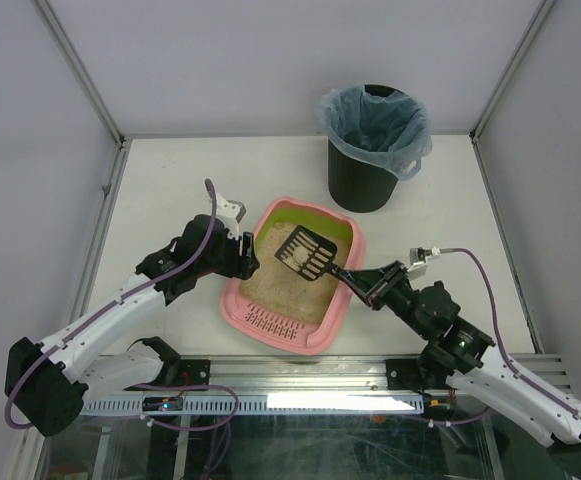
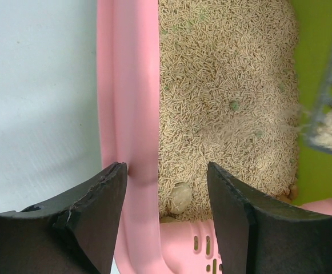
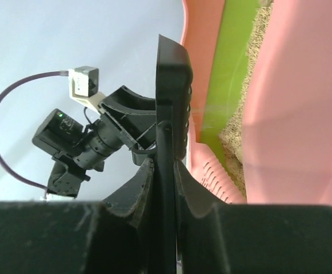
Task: Clean the litter box
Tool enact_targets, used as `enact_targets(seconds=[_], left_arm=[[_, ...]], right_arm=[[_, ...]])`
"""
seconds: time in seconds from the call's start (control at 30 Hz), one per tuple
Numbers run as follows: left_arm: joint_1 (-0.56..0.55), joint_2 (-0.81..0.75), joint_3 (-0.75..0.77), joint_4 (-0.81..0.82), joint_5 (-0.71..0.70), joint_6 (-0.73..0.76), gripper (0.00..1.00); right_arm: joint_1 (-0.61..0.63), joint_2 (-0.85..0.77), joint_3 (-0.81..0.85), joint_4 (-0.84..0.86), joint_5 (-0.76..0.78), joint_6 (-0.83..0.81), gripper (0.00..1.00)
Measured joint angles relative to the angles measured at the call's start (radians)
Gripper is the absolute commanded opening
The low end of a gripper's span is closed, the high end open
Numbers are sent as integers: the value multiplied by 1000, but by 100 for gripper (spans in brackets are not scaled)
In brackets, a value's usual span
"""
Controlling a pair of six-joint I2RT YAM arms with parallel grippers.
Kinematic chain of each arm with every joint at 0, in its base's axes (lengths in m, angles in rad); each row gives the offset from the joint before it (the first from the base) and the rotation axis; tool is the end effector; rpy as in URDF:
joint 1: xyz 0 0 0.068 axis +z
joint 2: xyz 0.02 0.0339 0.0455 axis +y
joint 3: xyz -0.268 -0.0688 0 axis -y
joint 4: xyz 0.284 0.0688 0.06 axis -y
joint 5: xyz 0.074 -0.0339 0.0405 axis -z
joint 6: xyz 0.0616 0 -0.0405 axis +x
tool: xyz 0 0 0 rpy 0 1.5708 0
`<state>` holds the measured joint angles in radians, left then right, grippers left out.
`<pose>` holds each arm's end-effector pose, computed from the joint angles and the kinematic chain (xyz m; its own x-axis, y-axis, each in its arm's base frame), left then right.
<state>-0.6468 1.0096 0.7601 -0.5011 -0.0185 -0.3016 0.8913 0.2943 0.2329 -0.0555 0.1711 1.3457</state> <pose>0.2134 -0.1597 0.2359 -0.6955 0.1531 -0.7020 0.4033 0.8917 -0.2052 0.1241 0.1369 0.2180 -0.6600 0.7116 -0.2410 -0.0759 0.2560 0.9637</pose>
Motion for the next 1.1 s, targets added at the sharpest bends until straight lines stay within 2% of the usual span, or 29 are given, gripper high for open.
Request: enact_targets(seconds=[0.1,0.2,0.33,0.43,0.53,0.67,0.8,0.9,1.03,1.1], left_arm=[[0,-2,0,0,0,0,60],[1,-4,-1,0,0,0,60],[1,-9,-2,0,-1,0,60],[1,-16,-2,0,-1,-1,60],[1,-17,-2,0,-1,-2,60],[5,-20,-2,0,-2,-2,60],[7,-23,-2,0,-2,-2,60],[7,-23,-2,0,-2,-2,60],[7,-24,-2,0,-2,-2,60],[7,-25,-2,0,-2,-3,60]], right_arm=[[-2,-8,-2,11,-5,-5,0],[-2,71,69,-40,-8,-35,0],[-2,31,24,17,-11,-19,0],[-4,99,68,-10,-27,-39,0],[-9,65,23,42,-28,-13,0],[-23,100,48,18,-51,-28,0],[-48,64,21,44,-73,-15,0],[-71,132,71,44,-103,-35,0],[-94,128,35,93,-143,-18,0],[-107,189,80,76,-179,-40,0]])
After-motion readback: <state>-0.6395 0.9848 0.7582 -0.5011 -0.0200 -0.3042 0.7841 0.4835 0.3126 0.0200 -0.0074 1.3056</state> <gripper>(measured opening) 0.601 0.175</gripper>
